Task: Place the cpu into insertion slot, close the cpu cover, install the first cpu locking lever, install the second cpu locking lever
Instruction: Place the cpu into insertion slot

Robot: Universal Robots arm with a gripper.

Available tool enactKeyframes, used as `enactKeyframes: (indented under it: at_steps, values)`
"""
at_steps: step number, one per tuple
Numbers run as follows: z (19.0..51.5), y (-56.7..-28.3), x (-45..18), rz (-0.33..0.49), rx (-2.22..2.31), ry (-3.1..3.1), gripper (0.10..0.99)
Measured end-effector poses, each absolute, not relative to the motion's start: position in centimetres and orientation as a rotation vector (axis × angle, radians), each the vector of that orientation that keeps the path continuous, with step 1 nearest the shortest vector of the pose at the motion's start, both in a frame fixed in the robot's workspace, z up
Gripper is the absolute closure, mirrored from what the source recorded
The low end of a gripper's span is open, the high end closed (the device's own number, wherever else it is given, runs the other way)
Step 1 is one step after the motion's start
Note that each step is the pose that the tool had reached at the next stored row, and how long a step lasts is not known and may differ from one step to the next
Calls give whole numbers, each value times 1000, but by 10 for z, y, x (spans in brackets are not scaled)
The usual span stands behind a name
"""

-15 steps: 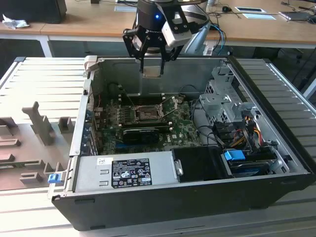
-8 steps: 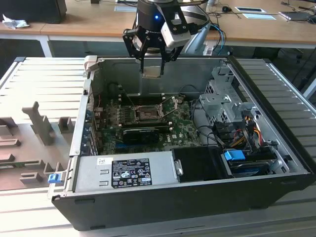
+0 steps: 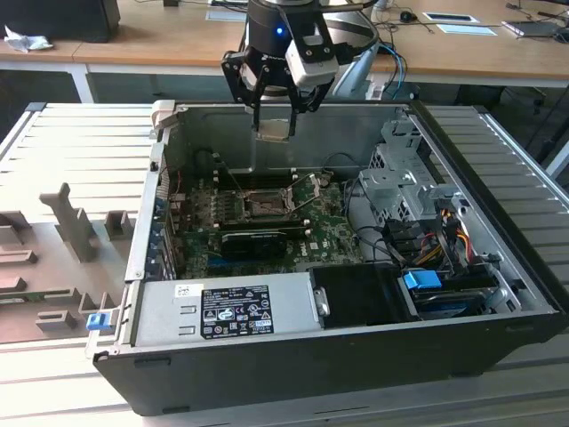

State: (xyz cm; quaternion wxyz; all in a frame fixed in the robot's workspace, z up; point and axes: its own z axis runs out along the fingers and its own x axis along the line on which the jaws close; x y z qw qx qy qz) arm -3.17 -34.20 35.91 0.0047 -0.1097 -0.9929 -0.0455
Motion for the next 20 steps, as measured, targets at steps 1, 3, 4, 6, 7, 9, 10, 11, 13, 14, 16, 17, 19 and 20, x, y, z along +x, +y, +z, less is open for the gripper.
enactKeyframes:
  at_steps: [1,3,4,6,7,9,10,11,13,14,16,17,19,20]
  values:
    - [359,-342,-32,-142,-360,-3109,557]
    - [359,-342,-32,-142,-427,-3102,557]
    - [359,-342,-32,-142,-458,-3099,557]
    - [359,-342,-32,-141,-504,-3093,557]
    - [358,-342,-32,-140,-518,-3091,557]
    - [358,-342,-32,-139,-548,-3087,557]
    - [358,-342,-32,-139,-569,-3084,557]
    - [358,-342,-32,-139,-584,-3082,557]
    - [358,-342,-32,-137,-633,-3074,557]
    - [358,-342,-32,-137,-651,-3071,557]
    - [358,-342,-32,-136,-693,-3063,557]
    - [358,-342,-32,-135,-731,-3055,557]
    - [357,-342,-32,-135,-777,-3045,557]
    - [357,-342,-32,-135,-824,-3034,557]
